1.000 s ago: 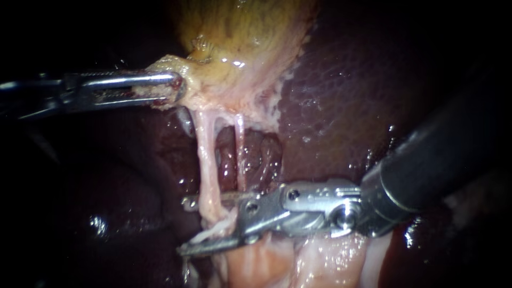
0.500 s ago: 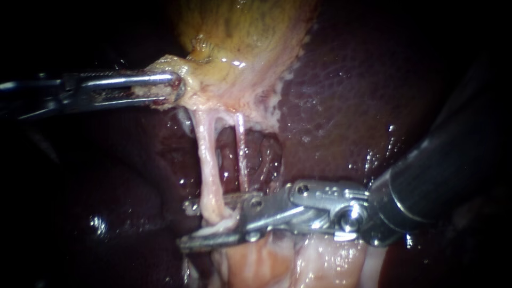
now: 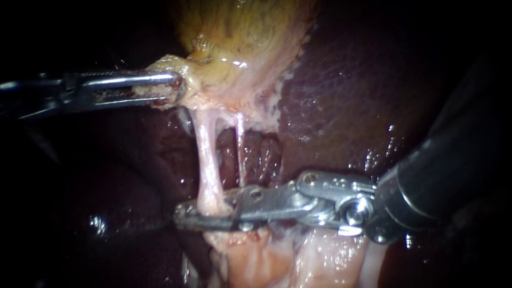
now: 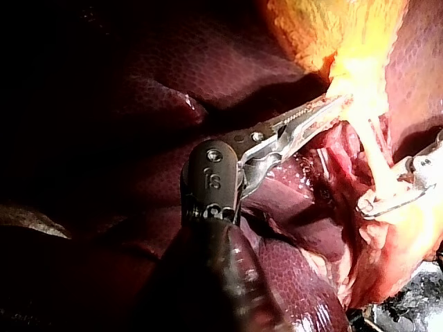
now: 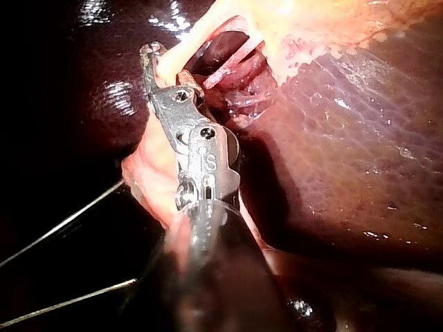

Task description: Clipping first clip left tube

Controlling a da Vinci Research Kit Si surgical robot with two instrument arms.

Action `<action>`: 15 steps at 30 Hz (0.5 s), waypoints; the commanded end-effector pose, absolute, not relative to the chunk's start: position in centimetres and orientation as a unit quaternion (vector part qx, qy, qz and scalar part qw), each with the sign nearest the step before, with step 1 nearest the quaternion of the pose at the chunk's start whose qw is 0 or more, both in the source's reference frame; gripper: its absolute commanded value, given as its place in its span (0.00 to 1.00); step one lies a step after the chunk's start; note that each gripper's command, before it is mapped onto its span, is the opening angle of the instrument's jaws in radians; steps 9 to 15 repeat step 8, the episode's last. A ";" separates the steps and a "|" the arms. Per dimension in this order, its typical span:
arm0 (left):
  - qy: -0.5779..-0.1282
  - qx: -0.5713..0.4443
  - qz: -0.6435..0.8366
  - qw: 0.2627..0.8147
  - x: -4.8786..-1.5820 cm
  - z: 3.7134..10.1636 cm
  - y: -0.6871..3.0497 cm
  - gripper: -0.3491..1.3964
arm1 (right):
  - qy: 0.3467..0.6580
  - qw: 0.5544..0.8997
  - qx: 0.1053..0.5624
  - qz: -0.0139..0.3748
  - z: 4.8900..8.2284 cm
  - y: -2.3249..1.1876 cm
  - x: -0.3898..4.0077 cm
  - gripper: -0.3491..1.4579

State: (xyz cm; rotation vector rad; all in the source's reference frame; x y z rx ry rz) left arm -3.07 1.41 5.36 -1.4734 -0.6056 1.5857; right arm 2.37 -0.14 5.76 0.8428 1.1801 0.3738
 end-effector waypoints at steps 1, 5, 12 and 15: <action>-0.243 -0.591 0.636 0.432 -3.07 5.36 1.41 0.00 | 0.537 0.733 0.383 0.170 5.77 -0.15 2.39 0.00; -0.243 -0.591 0.636 0.432 -3.07 5.36 1.41 0.00 | 0.537 0.733 0.383 0.170 5.79 -0.14 2.39 0.00; -0.243 -0.591 0.636 0.432 -3.07 5.36 1.41 0.00 | 0.537 0.733 0.382 0.170 5.79 -0.14 2.39 0.00; -0.243 -0.591 0.636 0.432 -3.07 5.36 1.41 0.00 | 0.537 0.733 0.382 0.170 5.79 -0.14 2.39 0.00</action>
